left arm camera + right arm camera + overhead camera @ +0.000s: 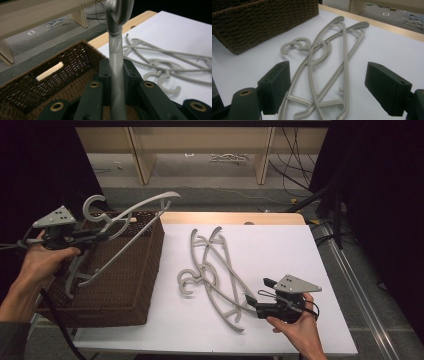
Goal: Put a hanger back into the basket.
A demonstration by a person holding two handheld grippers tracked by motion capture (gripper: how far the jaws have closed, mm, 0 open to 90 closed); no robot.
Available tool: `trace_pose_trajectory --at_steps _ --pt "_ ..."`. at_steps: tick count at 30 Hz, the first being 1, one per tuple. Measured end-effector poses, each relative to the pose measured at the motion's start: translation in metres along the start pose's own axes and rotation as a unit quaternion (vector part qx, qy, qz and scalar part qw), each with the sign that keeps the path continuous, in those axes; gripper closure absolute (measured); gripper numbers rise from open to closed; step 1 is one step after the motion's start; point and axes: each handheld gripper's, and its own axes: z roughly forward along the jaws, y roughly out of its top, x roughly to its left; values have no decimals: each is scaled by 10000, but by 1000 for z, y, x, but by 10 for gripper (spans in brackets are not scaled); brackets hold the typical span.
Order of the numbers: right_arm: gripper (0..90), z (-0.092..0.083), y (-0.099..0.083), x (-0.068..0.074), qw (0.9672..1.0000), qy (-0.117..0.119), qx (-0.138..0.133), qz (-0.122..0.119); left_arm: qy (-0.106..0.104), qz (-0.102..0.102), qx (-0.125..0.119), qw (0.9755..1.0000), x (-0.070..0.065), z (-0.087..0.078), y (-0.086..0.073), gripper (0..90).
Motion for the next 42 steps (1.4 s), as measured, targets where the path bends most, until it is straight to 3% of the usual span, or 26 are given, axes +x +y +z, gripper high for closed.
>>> trace_pose_trajectory --at_steps 7,16,25,29,31,32,36,37,42 --pt "212 2 -1 2 10000 37 22 -15 214 -138 120 9996 14 -5 -24 795" --pt "213 4 -2 1 10000 39 54 -1 274 -188 206 9992 26 -5 -46 795" --pt "214 6 -6 -2 9999 10 83 58 395 -405 353 9978 36 -6 -63 795" --pt "213 6 -6 -2 9999 9 105 57 475 -483 492 9965 40 -1 -69 795" --pt "213 6 -6 -2 9999 16 105 59 443 -384 605 9964 43 2 -71 795" --pt "213 6 -6 -2 9998 -3 179 42 454 -521 631 9956 41 4 -71 795" --pt "213 8 -7 -1 9999 42 144 49 459 -376 881 9943 44 13 -72 795" --pt "212 8 -7 -1 9998 50 161 49 417 -210 940 9945 46 16 -72 795" --pt "211 8 -8 -1 9998 52 191 54 424 -425 1173 9913 47 28 -79 795"
